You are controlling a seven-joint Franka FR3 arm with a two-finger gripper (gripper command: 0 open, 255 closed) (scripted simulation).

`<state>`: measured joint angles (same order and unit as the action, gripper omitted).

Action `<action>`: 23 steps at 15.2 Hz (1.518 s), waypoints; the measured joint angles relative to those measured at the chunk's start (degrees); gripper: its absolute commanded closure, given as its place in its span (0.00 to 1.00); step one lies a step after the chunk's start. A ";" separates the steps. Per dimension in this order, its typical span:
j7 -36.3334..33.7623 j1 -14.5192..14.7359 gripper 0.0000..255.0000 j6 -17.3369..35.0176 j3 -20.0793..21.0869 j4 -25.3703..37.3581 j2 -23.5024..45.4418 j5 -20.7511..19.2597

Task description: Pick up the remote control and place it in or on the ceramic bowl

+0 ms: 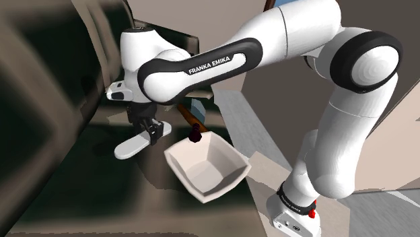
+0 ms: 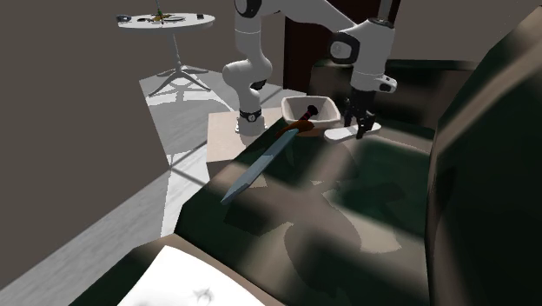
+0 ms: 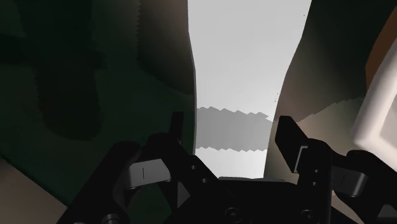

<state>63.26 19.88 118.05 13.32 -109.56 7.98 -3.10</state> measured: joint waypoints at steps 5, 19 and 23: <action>0.27 -0.05 1.00 -3.44 0.04 2.47 -0.99 0.33; 1.26 -0.26 1.00 -9.68 0.14 0.67 -9.27 2.47; 2.01 0.08 1.00 -8.92 0.00 -9.56 -18.96 4.78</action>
<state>65.27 19.96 109.13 13.32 -119.12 -10.99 1.68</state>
